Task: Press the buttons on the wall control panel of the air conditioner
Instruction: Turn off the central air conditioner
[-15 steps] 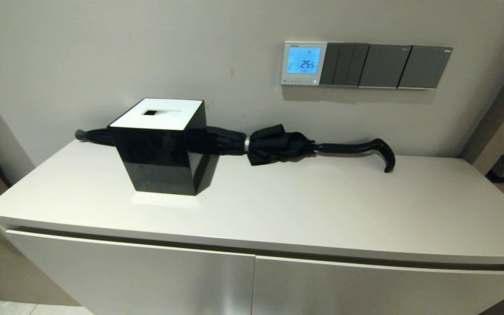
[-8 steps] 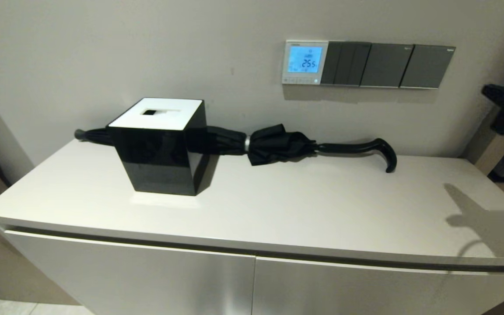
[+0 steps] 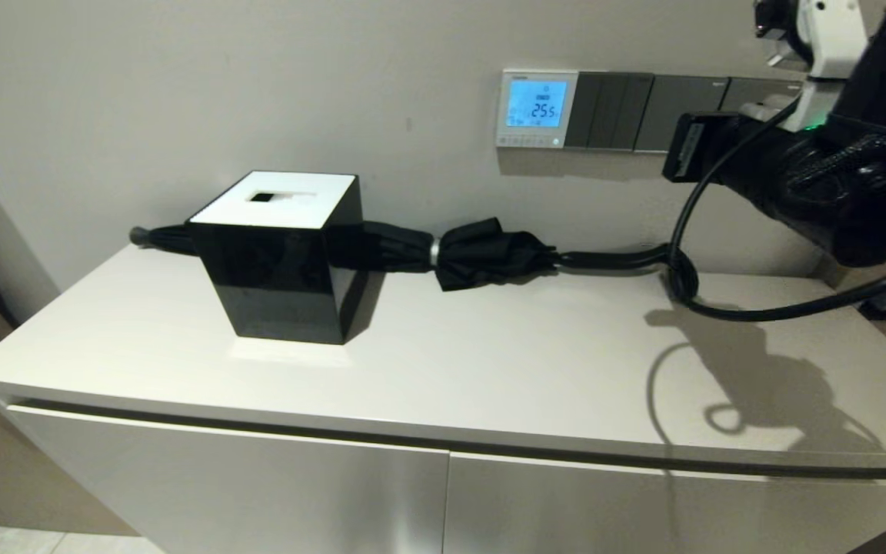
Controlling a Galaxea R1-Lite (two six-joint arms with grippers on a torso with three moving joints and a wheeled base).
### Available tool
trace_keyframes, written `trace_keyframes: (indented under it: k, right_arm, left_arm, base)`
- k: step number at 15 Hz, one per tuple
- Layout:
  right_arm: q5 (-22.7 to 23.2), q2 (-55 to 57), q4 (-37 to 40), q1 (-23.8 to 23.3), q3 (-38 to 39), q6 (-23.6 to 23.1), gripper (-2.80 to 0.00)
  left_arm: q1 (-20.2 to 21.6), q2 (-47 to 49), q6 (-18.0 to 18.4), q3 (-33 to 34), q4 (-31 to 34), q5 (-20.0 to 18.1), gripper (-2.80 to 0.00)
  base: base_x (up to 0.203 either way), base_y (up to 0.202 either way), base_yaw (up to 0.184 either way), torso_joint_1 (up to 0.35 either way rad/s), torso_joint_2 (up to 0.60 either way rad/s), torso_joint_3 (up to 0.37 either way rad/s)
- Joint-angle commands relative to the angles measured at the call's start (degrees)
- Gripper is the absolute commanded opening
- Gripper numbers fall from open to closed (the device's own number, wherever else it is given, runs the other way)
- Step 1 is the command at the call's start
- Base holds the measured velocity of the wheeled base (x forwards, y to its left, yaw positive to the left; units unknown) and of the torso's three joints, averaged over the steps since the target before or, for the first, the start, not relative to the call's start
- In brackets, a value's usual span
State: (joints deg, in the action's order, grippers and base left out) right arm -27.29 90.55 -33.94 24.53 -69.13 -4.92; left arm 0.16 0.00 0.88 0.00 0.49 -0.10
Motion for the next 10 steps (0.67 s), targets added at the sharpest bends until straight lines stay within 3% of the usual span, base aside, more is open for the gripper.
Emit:
trace_keyframes:
  k: [1, 5, 10]
  right_arm:
    - [-3.10, 6.11, -7.53, 1.39, -0.67, -1.55, -2.80]
    - [-9.66, 14.42, -25.36, 2.12, -1.16, -8.73, -2.80]
    - [-10.33, 16.27, -26.25, 6.06, -3.56, -8.81, -2.80]
  left_arm:
    - [0.02, 0.05, 0.00, 0.00, 0.00, 0.01, -2.80]
    - [0.02, 0.01, 0.00, 0.00, 0.03, 0.01, -2.80]
    - [0.02, 0.00, 0.00, 0.00, 0.04, 0.01, -2.80]
  base:
    - [0.000, 0.000, 0.000, 0.000, 0.00, 0.000]
    - [0.000, 0.000, 0.000, 0.000, 0.00, 0.000]
    - [0.000, 0.000, 0.000, 0.000, 0.00, 0.000]
